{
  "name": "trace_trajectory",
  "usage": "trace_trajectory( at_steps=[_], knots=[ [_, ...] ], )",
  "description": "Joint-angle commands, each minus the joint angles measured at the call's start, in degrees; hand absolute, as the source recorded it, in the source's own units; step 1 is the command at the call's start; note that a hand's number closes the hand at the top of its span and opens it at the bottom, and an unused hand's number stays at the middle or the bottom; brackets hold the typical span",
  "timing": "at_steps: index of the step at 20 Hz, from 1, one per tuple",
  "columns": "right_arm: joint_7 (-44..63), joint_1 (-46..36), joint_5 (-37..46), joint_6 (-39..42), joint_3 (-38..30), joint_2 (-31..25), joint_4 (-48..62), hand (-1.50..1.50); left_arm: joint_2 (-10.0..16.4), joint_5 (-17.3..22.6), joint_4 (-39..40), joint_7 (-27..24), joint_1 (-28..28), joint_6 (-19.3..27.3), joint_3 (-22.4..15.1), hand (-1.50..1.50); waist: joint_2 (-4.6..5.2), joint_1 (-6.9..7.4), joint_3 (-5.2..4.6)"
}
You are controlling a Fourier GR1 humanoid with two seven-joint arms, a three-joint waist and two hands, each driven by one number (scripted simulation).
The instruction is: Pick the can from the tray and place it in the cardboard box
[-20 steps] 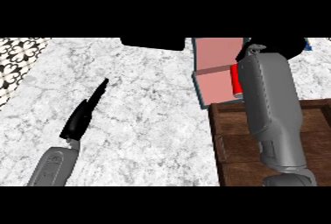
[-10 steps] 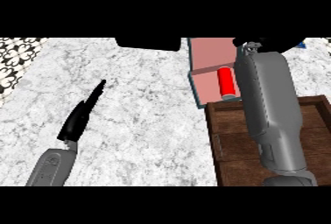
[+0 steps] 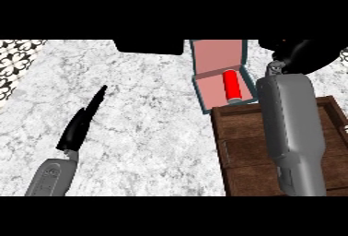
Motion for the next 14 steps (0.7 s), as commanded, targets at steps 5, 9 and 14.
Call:
trace_trajectory(
  at_steps=[5, 9, 14],
  knots=[
    [13.5, 11.7, 3.8, -17.4, 7.4, 0.2, -9.5, -1.50, 0.3, 0.7, -1.1, 0.1, 2.5, 0.4, 1.1, 0.00, -0.89, -1.84, -0.04],
    [15.8, 19.6, 7.2, -19.9, 10.6, 0.2, -14.5, -1.50, 1.5, 1.4, 0.1, -0.6, 2.0, -0.4, 2.4, 0.00, -0.80, -2.85, -0.05],
    [19.0, 27.6, 10.7, -21.9, 14.7, 0.2, -21.0, -1.50, 1.9, 1.4, 0.0, -1.0, 2.8, -0.6, 2.6, 0.00, -0.73, -2.82, -0.02]
  ],
)
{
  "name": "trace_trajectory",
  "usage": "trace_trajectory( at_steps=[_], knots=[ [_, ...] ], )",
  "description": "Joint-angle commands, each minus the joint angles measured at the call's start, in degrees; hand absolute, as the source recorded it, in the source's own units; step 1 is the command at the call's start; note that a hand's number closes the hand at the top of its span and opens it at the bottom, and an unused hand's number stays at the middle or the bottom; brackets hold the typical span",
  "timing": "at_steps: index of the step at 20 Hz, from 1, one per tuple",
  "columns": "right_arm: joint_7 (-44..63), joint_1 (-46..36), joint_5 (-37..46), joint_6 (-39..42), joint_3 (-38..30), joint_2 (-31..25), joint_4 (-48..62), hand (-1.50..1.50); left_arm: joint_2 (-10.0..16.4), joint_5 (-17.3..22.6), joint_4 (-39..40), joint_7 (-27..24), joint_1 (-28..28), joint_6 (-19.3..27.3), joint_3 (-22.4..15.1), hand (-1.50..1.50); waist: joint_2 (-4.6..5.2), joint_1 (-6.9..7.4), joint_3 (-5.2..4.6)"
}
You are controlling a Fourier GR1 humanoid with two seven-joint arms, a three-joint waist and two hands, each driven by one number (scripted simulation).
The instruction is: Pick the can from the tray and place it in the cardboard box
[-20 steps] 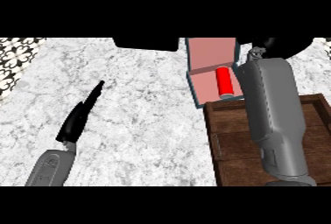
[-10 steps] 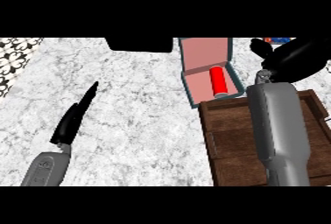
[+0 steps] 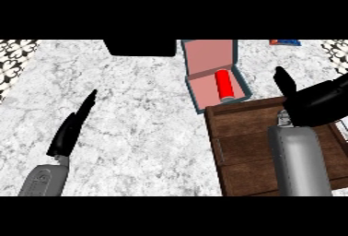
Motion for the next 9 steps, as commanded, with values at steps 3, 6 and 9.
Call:
trace_trajectory(
  at_steps=[3, 6, 9],
  knots=[
    [16.1, 12.3, 2.8, -7.0, 7.7, 0.0, -9.5, -1.50, -0.4, -0.2, -1.5, 1.5, 0.5, 0.5, -0.1, 0.00, -0.28, -1.00, 0.07],
    [16.8, 16.7, 3.4, -6.3, 10.8, 0.0, -12.7, -1.50, 0.5, 0.0, -0.5, 1.0, -0.5, 0.5, 1.0, 0.00, -0.02, -1.23, 0.05],
    [16.9, 21.2, 2.6, -8.1, 12.2, 0.0, -14.5, -1.50, 0.6, 0.0, 0.2, -1.2, 2.1, 0.2, 0.8, 0.00, 0.14, -1.03, 0.06]
  ],
)
